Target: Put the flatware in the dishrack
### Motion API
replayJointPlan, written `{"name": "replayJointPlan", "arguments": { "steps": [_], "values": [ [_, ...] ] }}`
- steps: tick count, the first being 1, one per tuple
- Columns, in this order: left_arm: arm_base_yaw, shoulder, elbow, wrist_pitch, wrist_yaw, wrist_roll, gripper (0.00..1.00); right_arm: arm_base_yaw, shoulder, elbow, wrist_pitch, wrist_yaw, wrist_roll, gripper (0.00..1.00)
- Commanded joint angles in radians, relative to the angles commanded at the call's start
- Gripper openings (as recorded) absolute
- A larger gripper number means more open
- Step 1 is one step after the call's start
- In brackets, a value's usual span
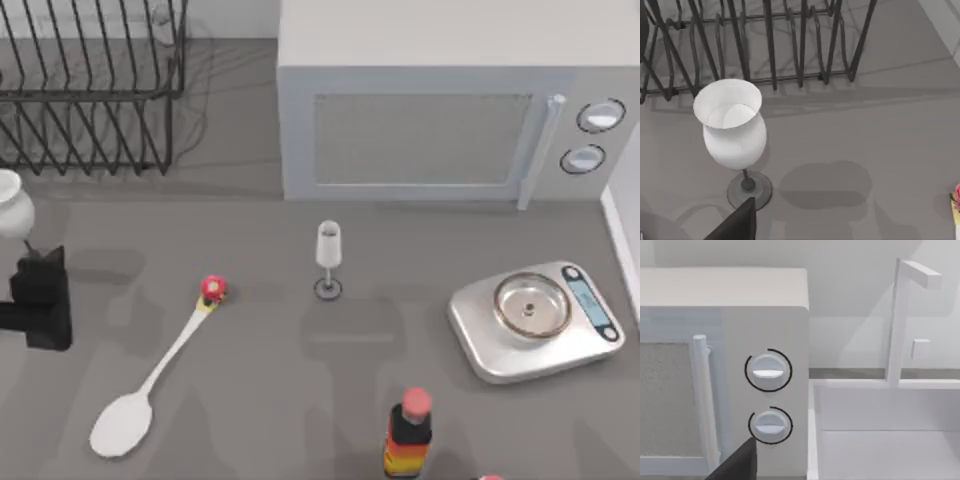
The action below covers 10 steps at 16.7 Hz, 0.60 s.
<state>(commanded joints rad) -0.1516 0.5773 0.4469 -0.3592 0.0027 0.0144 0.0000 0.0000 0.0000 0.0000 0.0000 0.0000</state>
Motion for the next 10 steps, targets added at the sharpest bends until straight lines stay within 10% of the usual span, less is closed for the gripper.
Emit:
{"name": "replayJointPlan", "arguments": {
  "steps": [10],
  "values": [
    [-0.215,0.936,0.626,-0.539,-0.002,0.024,1.0,0.0,0.0,0.0,0.0,0.0,0.0,1.0]
  ]
}}
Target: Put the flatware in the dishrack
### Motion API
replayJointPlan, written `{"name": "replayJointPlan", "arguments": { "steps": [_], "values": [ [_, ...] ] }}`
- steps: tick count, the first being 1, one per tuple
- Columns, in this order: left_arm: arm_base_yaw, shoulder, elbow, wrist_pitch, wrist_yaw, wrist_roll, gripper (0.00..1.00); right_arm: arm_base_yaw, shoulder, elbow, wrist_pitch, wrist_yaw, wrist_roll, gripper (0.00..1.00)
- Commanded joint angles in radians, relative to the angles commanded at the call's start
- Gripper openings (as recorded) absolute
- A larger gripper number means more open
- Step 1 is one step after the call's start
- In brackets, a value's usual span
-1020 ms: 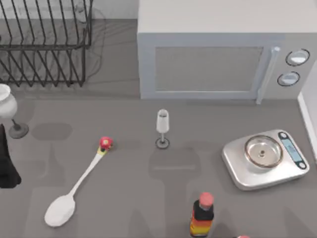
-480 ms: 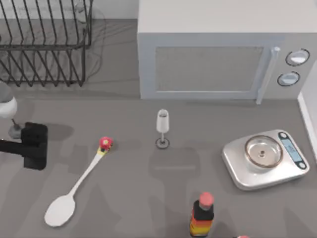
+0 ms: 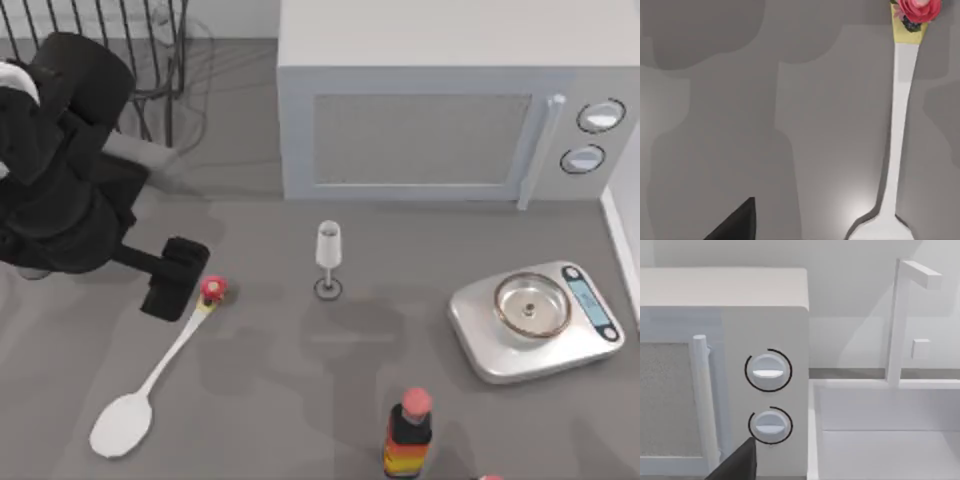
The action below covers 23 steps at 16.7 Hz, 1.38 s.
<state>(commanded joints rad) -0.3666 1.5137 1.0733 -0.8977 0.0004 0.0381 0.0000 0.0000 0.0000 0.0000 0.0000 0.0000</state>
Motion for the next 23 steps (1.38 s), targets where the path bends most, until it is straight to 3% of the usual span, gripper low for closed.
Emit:
{"name": "replayJointPlan", "arguments": {
  "steps": [5,13,23],
  "values": [
    [-0.061,0.25,0.189,-0.143,0.0,0.006,1.0,0.0,0.0,0.0,0.0,0.0,0.0,1.0],
    [-0.066,0.281,0.213,-0.157,0.0,0.007,1.0,0.0,0.0,0.0,0.0,0.0,0.0,1.0],
    [-0.068,0.445,0.016,0.204,0.001,0.012,1.0,0.0,0.0,0.0,0.0,0.0,0.0,1.0]
  ]
}}
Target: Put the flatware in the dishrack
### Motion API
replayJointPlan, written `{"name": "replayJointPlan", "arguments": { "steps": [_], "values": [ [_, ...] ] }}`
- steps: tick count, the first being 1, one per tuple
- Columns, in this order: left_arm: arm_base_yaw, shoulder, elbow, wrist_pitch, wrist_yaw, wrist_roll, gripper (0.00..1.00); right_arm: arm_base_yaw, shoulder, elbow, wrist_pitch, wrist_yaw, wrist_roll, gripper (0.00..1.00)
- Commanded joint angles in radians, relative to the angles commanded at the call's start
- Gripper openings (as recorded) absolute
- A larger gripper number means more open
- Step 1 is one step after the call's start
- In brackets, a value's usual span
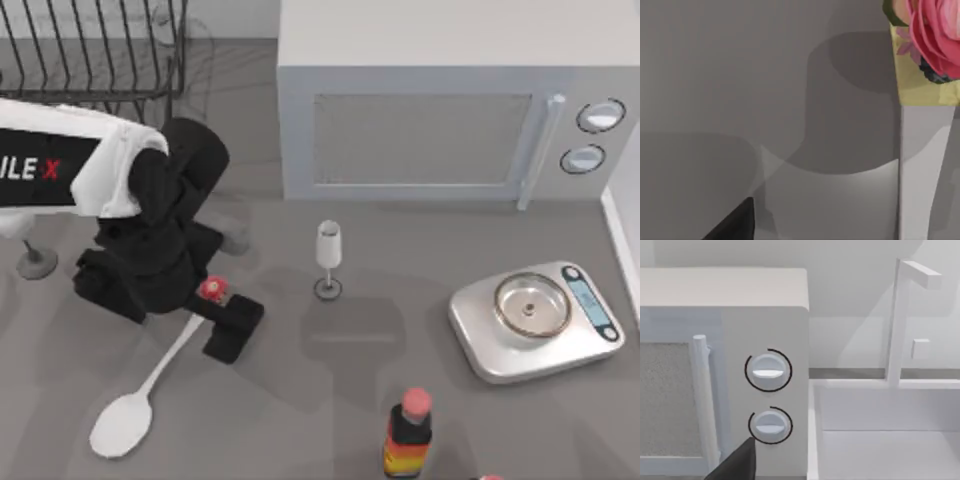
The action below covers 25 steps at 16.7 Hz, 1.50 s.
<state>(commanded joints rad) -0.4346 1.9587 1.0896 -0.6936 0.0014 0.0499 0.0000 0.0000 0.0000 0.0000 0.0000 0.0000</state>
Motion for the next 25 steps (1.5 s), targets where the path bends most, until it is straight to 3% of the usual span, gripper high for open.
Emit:
{"name": "replayJointPlan", "arguments": {
  "steps": [5,18,25],
  "values": [
    [0.0,0.008,-0.009,0.015,0.0,0.0,1.0,0.0,0.0,0.0,0.0,0.0,0.0,1.0],
    [0.0,0.008,-0.009,0.015,0.0,0.0,0.02,0.0,0.0,0.0,0.0,0.0,0.0,1.0],
    [0.0,0.008,-0.009,0.015,0.0,0.0,0.0,0.0,0.0,0.0,0.0,0.0,0.0,1.0]
  ]
}}
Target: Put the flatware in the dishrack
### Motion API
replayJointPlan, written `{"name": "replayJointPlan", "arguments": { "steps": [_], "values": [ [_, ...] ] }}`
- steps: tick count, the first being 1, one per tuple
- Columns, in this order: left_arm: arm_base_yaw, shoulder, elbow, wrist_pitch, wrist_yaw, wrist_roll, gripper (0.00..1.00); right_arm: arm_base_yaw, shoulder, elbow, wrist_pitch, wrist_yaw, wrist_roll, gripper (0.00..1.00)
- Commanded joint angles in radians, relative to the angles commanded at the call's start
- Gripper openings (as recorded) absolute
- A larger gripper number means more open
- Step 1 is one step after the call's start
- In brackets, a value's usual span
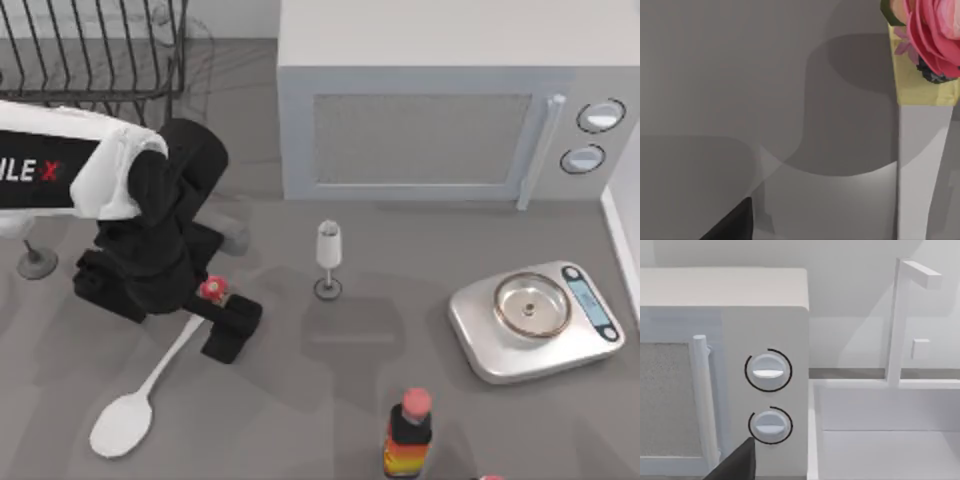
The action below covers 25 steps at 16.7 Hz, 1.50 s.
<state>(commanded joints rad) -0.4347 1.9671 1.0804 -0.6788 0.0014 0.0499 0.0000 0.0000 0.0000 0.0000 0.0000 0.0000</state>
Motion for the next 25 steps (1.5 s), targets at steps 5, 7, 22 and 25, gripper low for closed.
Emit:
{"name": "replayJointPlan", "arguments": {
  "steps": [5,7,22,25],
  "values": [
    [-0.002,-0.062,0.054,-0.078,0.001,-0.002,0.0,0.0,0.0,0.0,0.0,0.0,0.0,1.0],
    [-0.004,-0.07,0.131,-0.156,0.001,-0.004,0.0,0.0,0.0,0.0,0.0,0.0,0.0,1.0],
    [-0.007,-0.195,0.666,-0.825,0.0,-0.012,0.0,0.0,0.0,0.0,0.0,0.0,0.0,1.0],
    [0.002,-0.202,0.658,-0.81,0.002,-0.01,0.0,0.0,0.0,0.0,0.0,0.0,0.0,1.0]
  ]
}}
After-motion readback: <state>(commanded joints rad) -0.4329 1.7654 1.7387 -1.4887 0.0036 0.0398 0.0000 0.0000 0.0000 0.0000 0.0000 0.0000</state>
